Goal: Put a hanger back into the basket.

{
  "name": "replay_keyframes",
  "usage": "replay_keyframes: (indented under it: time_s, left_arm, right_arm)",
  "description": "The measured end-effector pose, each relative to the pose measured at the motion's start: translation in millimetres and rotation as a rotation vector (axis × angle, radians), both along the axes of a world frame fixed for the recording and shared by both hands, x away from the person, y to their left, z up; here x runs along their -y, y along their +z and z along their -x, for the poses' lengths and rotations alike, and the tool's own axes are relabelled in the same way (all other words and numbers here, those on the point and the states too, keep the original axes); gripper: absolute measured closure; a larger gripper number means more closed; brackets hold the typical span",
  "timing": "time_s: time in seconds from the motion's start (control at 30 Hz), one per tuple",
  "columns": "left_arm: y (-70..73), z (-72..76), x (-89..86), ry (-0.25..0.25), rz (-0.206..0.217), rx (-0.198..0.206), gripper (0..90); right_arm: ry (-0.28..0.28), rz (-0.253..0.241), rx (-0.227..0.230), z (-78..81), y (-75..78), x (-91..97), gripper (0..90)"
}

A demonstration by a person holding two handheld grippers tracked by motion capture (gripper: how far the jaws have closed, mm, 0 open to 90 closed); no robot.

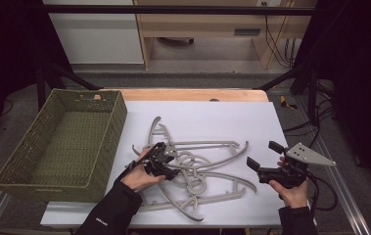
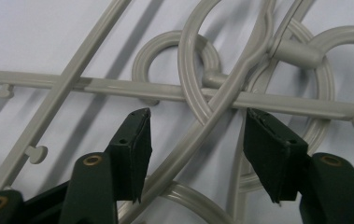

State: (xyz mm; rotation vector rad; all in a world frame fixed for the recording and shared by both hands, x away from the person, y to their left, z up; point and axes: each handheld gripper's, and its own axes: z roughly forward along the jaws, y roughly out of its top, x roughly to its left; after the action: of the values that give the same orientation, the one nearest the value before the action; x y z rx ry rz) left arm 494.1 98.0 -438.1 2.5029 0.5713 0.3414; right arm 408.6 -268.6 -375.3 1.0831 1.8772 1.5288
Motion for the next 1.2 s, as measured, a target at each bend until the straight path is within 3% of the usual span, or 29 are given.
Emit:
replay_keyframes:
  time_s: [0.13, 0.3, 0.4, 0.77, 1.2]
  left_arm:
    - [-4.1, -2.8, 0.9, 0.003, -0.033, -0.01, 44.7]
    - [-6.7, -4.1, 2.0, 0.012, -0.037, -0.006, 50.3]
    - [-8.6, -5.6, 1.9, 0.017, -0.035, -0.025, 54.4]
    - [-7.8, -6.1, 1.6, -0.01, -0.059, -0.042, 58.5]
    - [-4.5, 0.1, 6.7, -0.038, -0.094, -0.056, 70.6]
  right_arm:
    - [-0.001, 0.002, -0.003, -0.5, -0.5, -1.0, 1.4]
    - [0.004, 0.007, -0.004, -0.6, -1.0, -1.6, 1.4]
    - [0.003, 0.007, -0.005, -0.7, -1.0, -1.8, 1.4]
    - [0.009, 0.016, -0.009, -1.7, -2.5, -3.3, 1.3]
    - [0.007, 0.012, -0.007, -1.1, -1.8, -2.3, 1.4]
